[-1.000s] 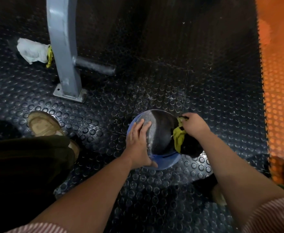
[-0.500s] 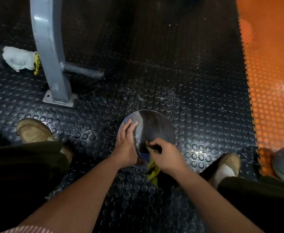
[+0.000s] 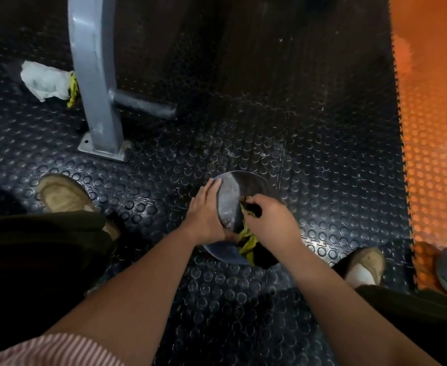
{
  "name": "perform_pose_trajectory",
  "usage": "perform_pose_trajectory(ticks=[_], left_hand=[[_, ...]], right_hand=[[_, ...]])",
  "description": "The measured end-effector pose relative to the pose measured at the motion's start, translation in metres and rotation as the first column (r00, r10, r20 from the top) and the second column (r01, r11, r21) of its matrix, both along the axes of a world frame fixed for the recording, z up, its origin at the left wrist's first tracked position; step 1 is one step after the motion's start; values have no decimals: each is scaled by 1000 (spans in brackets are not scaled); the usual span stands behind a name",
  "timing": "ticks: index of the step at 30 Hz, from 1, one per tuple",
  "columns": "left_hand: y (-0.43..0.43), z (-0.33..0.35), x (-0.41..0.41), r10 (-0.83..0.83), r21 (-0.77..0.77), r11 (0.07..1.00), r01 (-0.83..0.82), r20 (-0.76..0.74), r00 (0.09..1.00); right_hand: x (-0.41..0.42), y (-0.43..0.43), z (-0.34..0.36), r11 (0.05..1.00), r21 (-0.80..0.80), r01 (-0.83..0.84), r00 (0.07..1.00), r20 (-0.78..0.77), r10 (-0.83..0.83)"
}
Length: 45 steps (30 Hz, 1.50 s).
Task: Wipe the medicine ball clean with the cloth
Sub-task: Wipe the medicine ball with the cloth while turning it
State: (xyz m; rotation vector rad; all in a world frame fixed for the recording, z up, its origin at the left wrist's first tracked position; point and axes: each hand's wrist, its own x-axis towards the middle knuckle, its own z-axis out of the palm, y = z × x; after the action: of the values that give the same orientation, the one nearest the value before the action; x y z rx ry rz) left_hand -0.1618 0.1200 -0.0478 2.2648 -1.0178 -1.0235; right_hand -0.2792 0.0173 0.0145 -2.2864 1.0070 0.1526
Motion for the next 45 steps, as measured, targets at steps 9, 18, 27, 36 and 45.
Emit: perform_pose_trajectory(ticks=[9,18,27,36,45], left_hand=[[2,-12,-18,41,-125,991,-45,-35,999],[1,-13,-18,69,-197,977,-76,-41,997],[-5,-11,-26,25,-153,988,-27,-14,1000],[1,-14,-20,95,-188,976,-108,-76,993],[3,-14,-33,41,-139,989,-45,-36,999]], right_hand=[[14,-8,-1,988,-154,-35,996,-87,21],[33,-24,3,999,-43,-3,985,-170,-4],[15,-19,0,983,-183,-36,984,-178,3],[38,-22,2,973,-184,-143,950,-301,82],[18,-12,2,957,-250,-148,957,-281,75]])
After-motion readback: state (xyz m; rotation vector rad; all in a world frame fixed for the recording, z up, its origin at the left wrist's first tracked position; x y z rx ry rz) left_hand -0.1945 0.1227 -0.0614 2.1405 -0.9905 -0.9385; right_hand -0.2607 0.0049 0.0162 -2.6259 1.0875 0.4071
